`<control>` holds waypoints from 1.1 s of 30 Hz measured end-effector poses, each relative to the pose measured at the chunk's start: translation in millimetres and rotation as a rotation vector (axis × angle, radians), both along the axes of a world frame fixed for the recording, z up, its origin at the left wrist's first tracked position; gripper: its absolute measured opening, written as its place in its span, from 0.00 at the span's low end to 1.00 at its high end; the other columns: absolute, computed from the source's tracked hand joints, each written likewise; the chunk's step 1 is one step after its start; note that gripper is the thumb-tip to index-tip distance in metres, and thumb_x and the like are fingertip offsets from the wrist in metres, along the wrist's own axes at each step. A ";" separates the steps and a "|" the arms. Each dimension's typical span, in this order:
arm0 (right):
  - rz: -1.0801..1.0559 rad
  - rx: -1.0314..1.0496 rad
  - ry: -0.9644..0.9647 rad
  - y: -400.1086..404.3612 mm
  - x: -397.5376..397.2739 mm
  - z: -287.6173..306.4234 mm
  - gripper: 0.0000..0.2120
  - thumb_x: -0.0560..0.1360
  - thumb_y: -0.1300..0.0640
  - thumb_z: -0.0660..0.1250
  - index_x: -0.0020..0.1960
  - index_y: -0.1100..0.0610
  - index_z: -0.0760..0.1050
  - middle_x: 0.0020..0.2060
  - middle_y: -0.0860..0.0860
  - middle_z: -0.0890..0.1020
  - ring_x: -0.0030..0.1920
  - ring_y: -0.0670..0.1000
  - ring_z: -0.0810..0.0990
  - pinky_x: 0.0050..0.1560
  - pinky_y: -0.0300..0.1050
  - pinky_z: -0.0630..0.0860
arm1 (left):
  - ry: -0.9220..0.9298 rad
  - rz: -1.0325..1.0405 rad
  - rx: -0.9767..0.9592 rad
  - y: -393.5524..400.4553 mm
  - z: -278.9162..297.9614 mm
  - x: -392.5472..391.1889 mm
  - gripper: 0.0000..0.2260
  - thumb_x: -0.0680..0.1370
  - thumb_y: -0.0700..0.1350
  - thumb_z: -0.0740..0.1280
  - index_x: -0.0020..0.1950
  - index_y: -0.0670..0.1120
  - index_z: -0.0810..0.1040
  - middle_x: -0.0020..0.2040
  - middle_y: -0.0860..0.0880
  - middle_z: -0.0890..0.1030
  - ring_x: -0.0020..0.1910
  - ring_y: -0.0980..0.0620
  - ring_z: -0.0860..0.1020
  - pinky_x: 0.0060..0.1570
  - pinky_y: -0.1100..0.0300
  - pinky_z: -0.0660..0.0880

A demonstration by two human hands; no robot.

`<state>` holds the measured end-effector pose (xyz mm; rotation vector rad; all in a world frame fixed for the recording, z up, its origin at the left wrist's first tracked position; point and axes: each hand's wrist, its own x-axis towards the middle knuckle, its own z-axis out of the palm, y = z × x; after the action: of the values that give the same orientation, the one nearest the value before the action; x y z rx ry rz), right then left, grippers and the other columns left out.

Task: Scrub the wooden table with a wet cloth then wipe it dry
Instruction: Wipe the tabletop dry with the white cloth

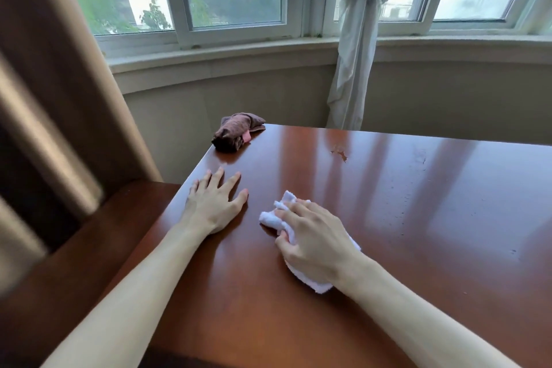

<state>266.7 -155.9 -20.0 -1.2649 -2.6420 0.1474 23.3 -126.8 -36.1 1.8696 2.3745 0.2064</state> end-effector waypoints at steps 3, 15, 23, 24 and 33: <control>-0.033 -0.010 0.000 53.0 -0.9 2.8 0.31 0.74 0.42 0.48 0.72 0.50 0.73 0.75 0.45 0.71 0.75 0.51 0.65 0.74 0.47 0.61 | -0.025 -0.003 0.029 -0.7 -3.3 -2.0 0.28 0.81 0.66 0.51 0.81 0.61 0.54 0.83 0.49 0.53 0.82 0.47 0.48 0.79 0.47 0.44; -0.308 -0.034 -0.072 311.8 -23.3 12.4 0.22 0.76 0.46 0.50 0.66 0.31 0.69 0.68 0.47 0.76 0.61 0.58 0.77 0.57 0.56 0.75 | -0.043 0.030 0.112 9.3 -15.3 -11.3 0.33 0.72 0.72 0.40 0.78 0.71 0.50 0.82 0.59 0.50 0.81 0.57 0.44 0.80 0.53 0.45; -0.167 0.053 -0.146 215.0 -8.2 9.9 0.16 0.75 0.52 0.49 0.60 0.44 0.67 0.57 0.48 0.73 0.59 0.55 0.73 0.44 0.50 0.72 | -0.036 0.034 0.057 9.2 -8.7 -6.6 0.27 0.80 0.68 0.50 0.80 0.67 0.54 0.83 0.55 0.52 0.81 0.52 0.48 0.79 0.51 0.46; -0.130 0.070 -0.142 190.4 -4.5 9.4 0.15 0.76 0.52 0.50 0.60 0.46 0.67 0.55 0.47 0.72 0.60 0.55 0.72 0.44 0.49 0.71 | -0.029 0.030 0.053 8.1 -8.1 -6.0 0.27 0.80 0.67 0.50 0.80 0.66 0.54 0.83 0.54 0.53 0.81 0.51 0.49 0.79 0.50 0.46; -0.226 -0.048 0.039 23.8 26.8 -8.0 0.26 0.80 0.48 0.54 0.78 0.47 0.62 0.78 0.42 0.63 0.77 0.47 0.61 0.73 0.46 0.61 | -0.036 0.022 0.011 1.0 -0.5 -2.6 0.27 0.82 0.65 0.50 0.81 0.63 0.55 0.83 0.51 0.53 0.81 0.48 0.49 0.79 0.48 0.46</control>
<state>293.4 -132.1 -28.0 -1.5486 -2.4546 0.1984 20.7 -125.7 -36.6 1.8291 2.3764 0.2539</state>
